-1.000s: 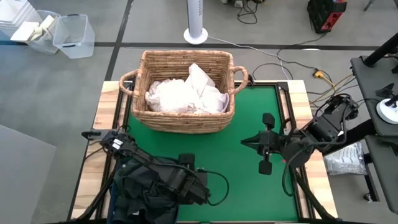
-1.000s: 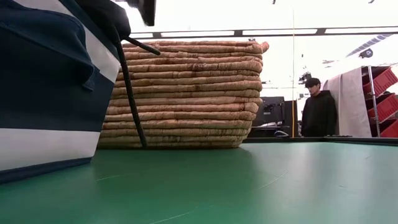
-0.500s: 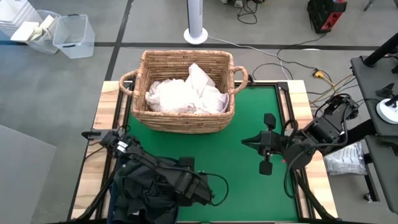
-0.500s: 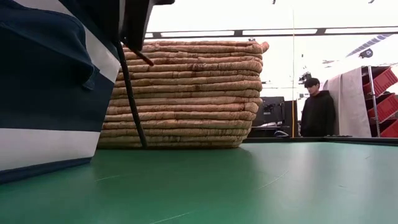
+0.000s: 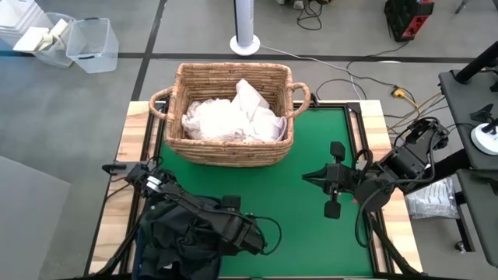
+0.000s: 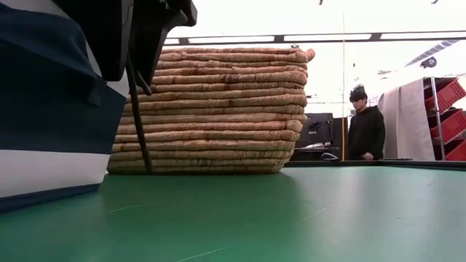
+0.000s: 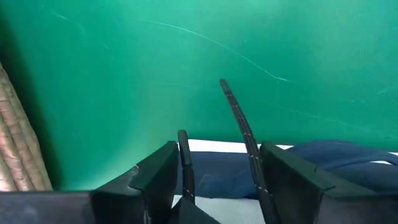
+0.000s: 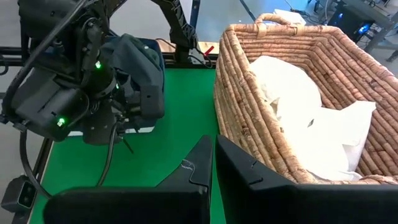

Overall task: Sort clothes
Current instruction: Put the black shorts into the laundry bin

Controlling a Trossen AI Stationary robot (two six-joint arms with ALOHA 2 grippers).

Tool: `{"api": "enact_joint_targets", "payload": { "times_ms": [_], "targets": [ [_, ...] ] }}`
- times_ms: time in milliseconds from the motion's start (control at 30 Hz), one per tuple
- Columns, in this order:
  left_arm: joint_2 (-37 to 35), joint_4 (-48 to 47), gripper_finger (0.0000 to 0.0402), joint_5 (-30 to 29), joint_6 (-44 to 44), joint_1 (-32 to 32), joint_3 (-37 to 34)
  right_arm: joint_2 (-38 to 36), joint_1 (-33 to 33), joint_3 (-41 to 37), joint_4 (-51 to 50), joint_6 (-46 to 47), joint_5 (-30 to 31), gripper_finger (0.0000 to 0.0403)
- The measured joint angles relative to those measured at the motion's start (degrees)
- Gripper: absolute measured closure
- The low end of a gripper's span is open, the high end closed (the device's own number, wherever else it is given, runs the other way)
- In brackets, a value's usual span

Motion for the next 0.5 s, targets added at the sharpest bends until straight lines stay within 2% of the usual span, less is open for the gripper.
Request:
{"api": "enact_joint_targets", "payload": {
  "times_ms": [200, 500],
  "targets": [
    [-0.11, 0.33, 0.0227, -0.02, 1.24, -0.06, 0.80, 0.00, 0.00, 0.00, 0.01, 0.01, 0.00, 0.0390],
    [-0.28, 0.68, 0.0324, -0.14, 1.27, -0.04, 0.64, 0.02, 0.00, 0.00, 0.01, 0.02, 0.00, 0.0390]
  ]
}}
